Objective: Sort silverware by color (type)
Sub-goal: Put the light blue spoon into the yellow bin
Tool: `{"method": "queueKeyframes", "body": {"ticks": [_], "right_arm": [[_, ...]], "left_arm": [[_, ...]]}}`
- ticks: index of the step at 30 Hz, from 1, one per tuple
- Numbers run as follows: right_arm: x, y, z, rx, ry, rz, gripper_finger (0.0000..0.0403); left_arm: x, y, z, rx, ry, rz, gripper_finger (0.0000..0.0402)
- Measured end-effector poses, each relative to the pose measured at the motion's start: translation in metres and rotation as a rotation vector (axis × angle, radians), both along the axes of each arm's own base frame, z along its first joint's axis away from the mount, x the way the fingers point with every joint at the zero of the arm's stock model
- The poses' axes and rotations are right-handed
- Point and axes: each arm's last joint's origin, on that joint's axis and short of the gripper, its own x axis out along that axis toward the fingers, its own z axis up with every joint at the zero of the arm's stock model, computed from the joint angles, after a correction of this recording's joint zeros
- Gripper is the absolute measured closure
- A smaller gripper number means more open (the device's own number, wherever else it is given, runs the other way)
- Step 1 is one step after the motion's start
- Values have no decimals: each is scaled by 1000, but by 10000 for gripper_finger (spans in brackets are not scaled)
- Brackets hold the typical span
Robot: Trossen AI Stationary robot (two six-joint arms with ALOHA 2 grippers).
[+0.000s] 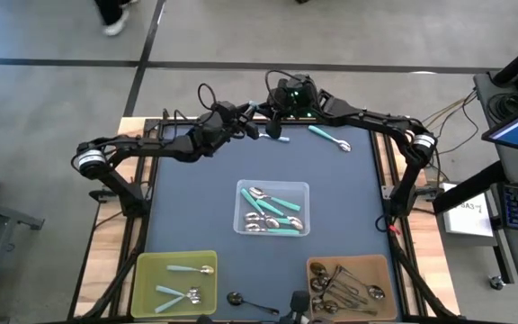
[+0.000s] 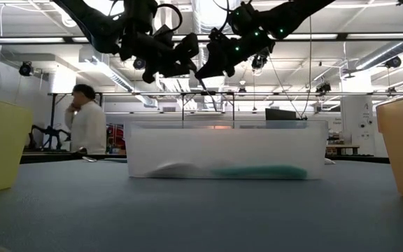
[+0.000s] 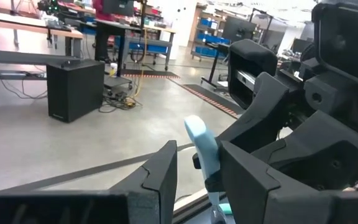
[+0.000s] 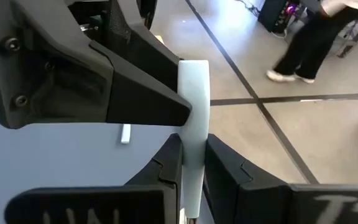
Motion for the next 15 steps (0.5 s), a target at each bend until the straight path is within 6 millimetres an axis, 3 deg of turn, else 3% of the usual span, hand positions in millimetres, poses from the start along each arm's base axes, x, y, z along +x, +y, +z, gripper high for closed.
{"method": "queueKeyframes", "body": {"ticks": [15], "right_arm": [[3, 5, 0, -3, 5, 34, 367]], "left_arm": [[2, 3, 11, 32, -25, -25, 315]]}}
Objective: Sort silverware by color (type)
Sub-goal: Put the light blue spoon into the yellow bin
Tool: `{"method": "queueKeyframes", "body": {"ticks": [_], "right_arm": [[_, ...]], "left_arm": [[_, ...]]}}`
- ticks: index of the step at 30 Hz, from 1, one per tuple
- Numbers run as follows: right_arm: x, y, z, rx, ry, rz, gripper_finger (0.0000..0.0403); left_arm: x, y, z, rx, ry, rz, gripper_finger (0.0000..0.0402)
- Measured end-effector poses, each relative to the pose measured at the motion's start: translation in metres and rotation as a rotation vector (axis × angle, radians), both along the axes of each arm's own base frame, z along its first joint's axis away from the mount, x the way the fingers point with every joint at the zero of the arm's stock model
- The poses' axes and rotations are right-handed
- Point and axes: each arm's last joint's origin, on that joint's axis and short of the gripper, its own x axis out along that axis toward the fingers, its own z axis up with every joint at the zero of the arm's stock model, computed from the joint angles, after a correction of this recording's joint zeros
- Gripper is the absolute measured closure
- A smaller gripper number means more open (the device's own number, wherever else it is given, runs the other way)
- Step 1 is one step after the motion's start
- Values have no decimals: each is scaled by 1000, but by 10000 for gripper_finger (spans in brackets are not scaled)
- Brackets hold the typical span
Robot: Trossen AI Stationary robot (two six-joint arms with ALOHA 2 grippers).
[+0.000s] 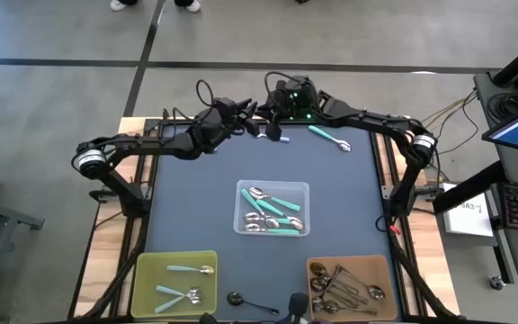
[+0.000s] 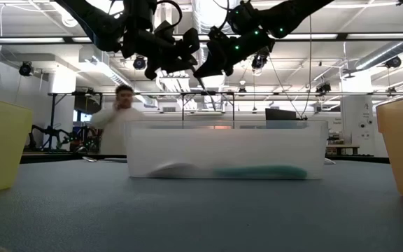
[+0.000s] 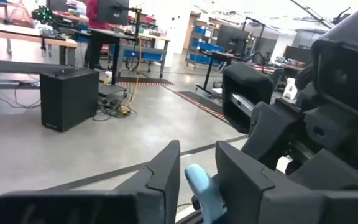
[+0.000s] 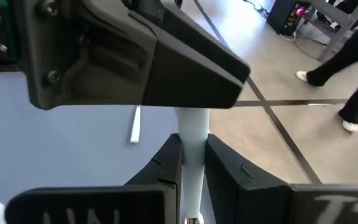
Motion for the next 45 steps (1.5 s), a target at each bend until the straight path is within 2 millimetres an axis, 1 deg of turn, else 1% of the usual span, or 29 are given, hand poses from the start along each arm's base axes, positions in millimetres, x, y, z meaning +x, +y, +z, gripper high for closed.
{"method": "queueKeyframes", "body": {"ticks": [3, 6, 8, 11, 13, 17, 20, 24, 29, 36, 45], "right_arm": [[1, 1, 0, -2, 5, -4, 367], [1, 1, -1, -3, 9, -6, 368], [1, 2, -1, -4, 10, -6, 368], [0, 1, 0, -20, 16, -31, 368], [-1, 1, 1, -38, 20, -51, 368], [-6, 3, 11, -58, 0, -67, 369], [-7, 3, 13, -60, 2, -72, 369], [-8, 4, 16, -67, -7, -75, 369], [-7, 7, 17, -70, -13, -67, 369], [-4, 11, 17, -67, -13, -50, 369], [-1, 17, 16, -68, -11, -38, 369]], "left_arm": [[0, 0, -2, -28, 2, -11, 339], [1, 0, -3, -76, -34, -44, 364], [1, 0, -3, -90, -48, -45, 371], [0, 0, -3, -91, -44, -45, 364], [0, 0, -4, -89, -30, -45, 348], [0, 0, -6, -95, -9, -47, 310], [0, 0, -7, -102, 5, -44, 286], [-1, 0, -4, -69, -3, -45, 273], [-1, -1, 0, -44, -17, -46, 279], [0, -2, 2, -35, -40, -92, 300], [0, -2, 2, -31, -42, -101, 331]]}}
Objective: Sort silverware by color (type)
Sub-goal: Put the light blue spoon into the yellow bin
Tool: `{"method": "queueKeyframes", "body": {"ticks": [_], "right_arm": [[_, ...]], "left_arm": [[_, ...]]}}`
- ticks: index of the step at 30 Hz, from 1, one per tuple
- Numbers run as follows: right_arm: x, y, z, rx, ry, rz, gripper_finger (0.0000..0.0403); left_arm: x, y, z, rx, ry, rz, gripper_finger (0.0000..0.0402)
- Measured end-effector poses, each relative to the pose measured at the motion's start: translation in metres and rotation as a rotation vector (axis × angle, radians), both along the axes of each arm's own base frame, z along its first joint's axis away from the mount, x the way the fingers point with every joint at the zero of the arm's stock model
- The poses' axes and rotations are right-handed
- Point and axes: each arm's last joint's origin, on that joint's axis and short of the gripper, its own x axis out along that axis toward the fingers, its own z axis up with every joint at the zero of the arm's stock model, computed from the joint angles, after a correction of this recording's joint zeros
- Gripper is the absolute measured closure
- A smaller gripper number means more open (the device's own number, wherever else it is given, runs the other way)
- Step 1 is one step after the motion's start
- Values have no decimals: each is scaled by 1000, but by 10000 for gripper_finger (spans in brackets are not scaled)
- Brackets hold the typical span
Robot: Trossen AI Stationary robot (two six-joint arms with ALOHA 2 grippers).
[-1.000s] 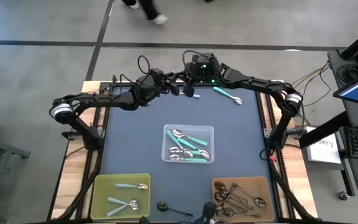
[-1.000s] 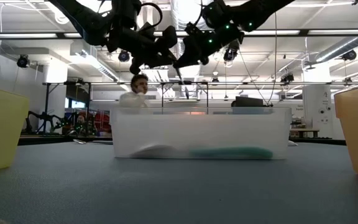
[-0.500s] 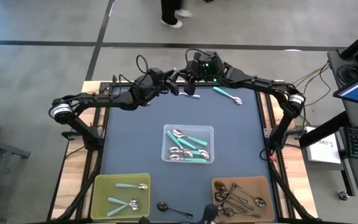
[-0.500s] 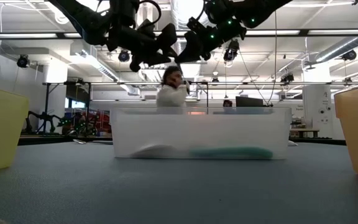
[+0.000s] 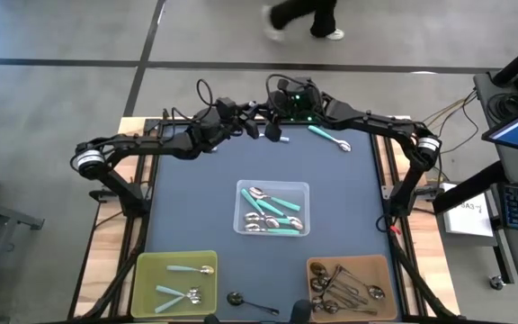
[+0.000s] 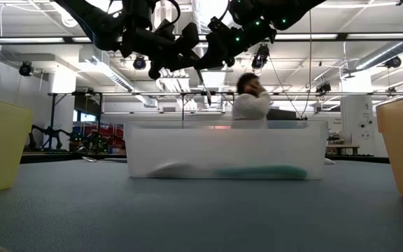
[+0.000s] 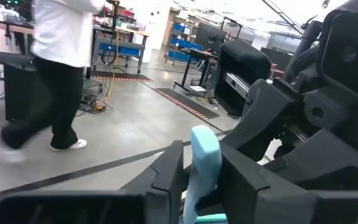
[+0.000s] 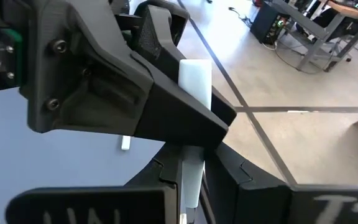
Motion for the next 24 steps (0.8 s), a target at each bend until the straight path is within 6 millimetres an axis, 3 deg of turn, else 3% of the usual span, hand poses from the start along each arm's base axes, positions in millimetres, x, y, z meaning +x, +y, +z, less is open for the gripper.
{"method": "queueKeyframes", "body": {"ticks": [4, 11, 19, 24], "right_arm": [[0, 0, -1, 9, 2, -5, 369], [0, 0, -2, 44, -1, -13, 363], [-12, 1, -2, 136, 62, -46, 239], [-33, 10, 9, 189, 143, -85, 199]], "left_arm": [[1, -1, 0, -1, 4, -50, 376], [0, -1, -2, -48, 1, -77, 377], [1, -2, -4, -61, 18, -113, 378], [-3, -3, -2, -71, 68, -100, 378]]}}
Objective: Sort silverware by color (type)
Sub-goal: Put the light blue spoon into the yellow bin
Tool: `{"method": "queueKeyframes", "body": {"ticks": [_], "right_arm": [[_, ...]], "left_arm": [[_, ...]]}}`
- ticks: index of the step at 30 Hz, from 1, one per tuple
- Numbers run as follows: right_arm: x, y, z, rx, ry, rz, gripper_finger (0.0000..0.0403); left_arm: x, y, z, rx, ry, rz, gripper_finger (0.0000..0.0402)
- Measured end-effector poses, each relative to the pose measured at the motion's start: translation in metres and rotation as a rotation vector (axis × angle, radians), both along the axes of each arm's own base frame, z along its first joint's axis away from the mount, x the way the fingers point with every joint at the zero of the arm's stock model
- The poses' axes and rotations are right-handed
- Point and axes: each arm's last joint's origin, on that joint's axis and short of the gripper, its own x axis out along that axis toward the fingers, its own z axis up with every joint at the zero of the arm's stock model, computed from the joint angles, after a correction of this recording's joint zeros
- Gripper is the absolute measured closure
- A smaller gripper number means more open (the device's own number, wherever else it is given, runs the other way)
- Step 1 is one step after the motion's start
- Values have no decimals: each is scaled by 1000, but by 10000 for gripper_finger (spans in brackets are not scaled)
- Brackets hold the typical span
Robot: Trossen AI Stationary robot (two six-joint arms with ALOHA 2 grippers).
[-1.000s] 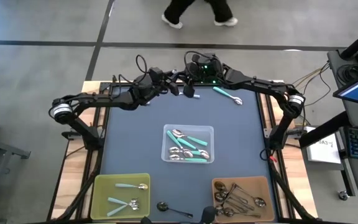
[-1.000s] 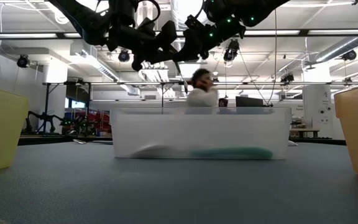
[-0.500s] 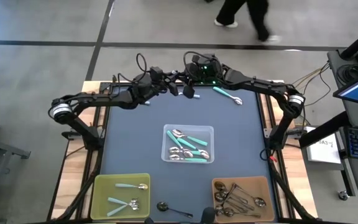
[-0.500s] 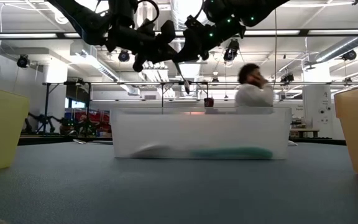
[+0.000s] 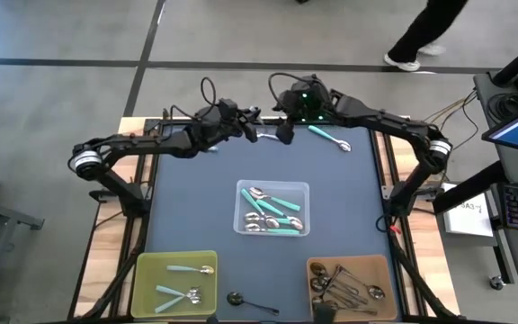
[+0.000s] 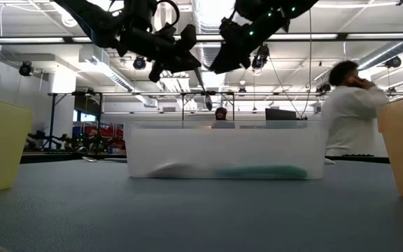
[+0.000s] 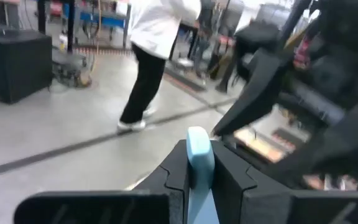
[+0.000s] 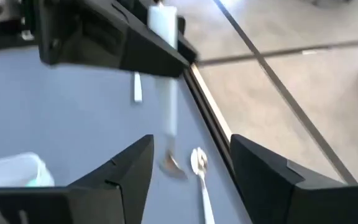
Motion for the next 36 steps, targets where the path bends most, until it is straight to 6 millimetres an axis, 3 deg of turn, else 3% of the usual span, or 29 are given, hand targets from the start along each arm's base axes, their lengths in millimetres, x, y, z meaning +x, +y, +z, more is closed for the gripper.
{"method": "queueKeyframes", "body": {"ticks": [6, 13, 19, 27, 36], "right_arm": [[-27, 12, 16, 32, 78, -70, 199], [-38, 19, 21, 119, 86, -115, 214], [-38, 19, 9, 244, 139, -186, 223], [-32, 22, -3, 383, 146, -277, 236], [-33, 32, -11, 434, 238, -282, 247]], "left_arm": [[-12, -16, 4, -178, 71, -173, 378], [-23, -64, 7, -415, 210, -507, 378], [-42, -122, 14, -546, 371, -732, 378], [-87, -208, 29, -699, 526, -903, 378], [-144, -299, 8, -741, 779, -761, 364]]}}
